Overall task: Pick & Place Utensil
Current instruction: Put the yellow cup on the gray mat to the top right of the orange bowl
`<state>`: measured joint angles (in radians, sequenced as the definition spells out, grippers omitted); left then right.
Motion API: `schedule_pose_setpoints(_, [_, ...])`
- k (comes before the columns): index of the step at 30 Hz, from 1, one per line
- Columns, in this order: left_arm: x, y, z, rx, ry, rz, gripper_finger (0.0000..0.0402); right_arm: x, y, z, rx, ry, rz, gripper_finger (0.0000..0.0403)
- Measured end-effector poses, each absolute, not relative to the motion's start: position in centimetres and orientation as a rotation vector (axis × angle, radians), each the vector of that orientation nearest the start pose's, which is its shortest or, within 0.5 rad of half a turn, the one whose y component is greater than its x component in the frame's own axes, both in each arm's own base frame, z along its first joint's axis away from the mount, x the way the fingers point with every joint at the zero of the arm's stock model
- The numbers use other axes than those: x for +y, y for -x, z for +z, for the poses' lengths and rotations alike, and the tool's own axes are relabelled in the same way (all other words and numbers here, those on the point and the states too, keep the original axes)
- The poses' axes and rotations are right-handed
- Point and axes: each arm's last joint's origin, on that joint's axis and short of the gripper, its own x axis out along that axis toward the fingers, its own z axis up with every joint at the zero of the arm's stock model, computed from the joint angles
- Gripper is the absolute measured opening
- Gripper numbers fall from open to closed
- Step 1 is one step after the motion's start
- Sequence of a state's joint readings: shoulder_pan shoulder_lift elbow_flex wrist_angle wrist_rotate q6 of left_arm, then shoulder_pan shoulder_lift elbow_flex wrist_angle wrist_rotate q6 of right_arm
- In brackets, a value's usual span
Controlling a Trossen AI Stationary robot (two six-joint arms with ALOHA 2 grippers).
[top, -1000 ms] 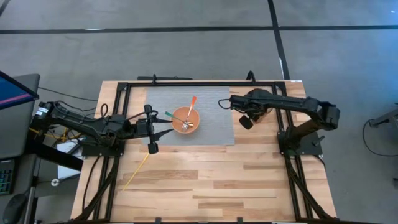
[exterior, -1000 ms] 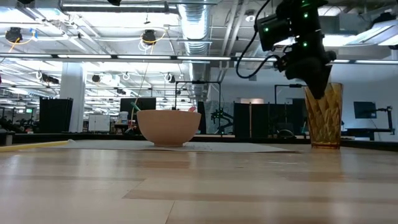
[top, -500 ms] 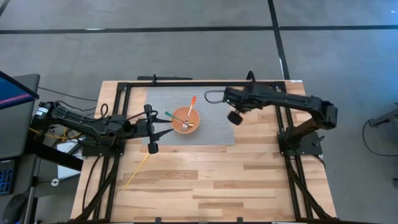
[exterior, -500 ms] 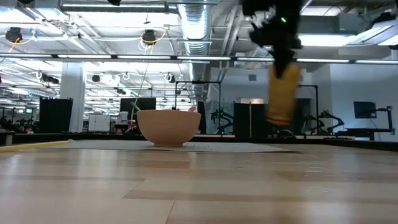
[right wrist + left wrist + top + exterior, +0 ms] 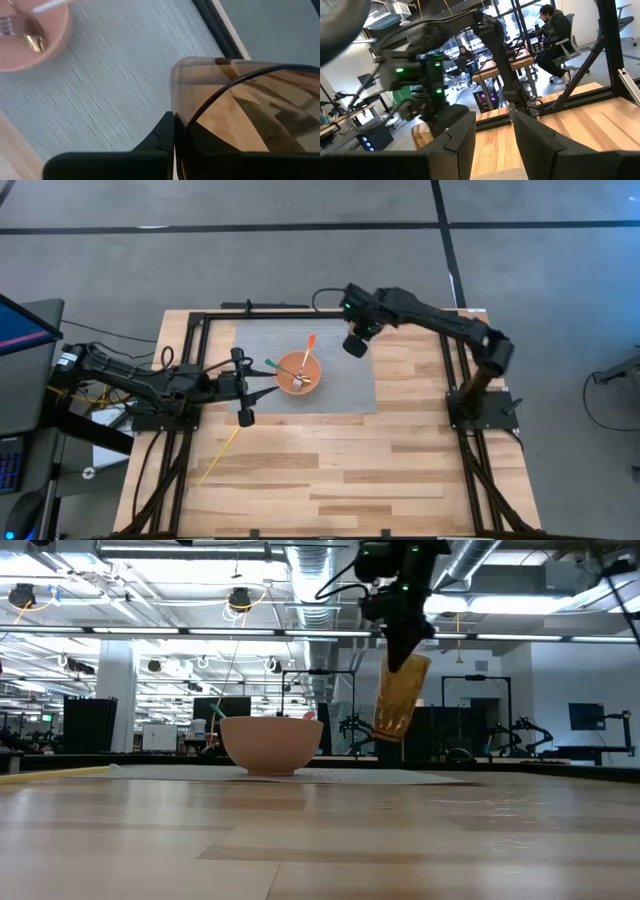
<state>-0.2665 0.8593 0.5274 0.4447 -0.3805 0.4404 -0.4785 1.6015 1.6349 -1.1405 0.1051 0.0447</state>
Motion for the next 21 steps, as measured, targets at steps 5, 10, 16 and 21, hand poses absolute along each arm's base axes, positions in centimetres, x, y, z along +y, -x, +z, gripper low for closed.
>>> schedule_pose_setpoints(5, [-4.0, -18.9, 29.2, -0.085, -0.402, 0.137, 0.0135, -16.8, -30.8, 35.4, 1.159, -0.264, -0.520, 0.0004])
schedule_pose_setpoints(10, [-4.0, -18.9, 29.1, -0.082, -0.395, 0.135, 0.0135, -18.4, -33.2, 32.6, 1.337, -0.303, -0.495, 0.0004])
schedule_pose_setpoints(16, [-4.0, -18.9, 29.1, -0.080, -0.375, 0.133, 0.0135, -19.3, -34.9, 30.8, 1.408, -0.267, -0.439, 0.0005])
schedule_pose_setpoints(21, [-4.0, -18.9, 29.1, -0.079, -0.368, 0.133, 0.0135, -19.5, -35.3, 31.8, 1.366, -0.254, -0.424, 0.0006])
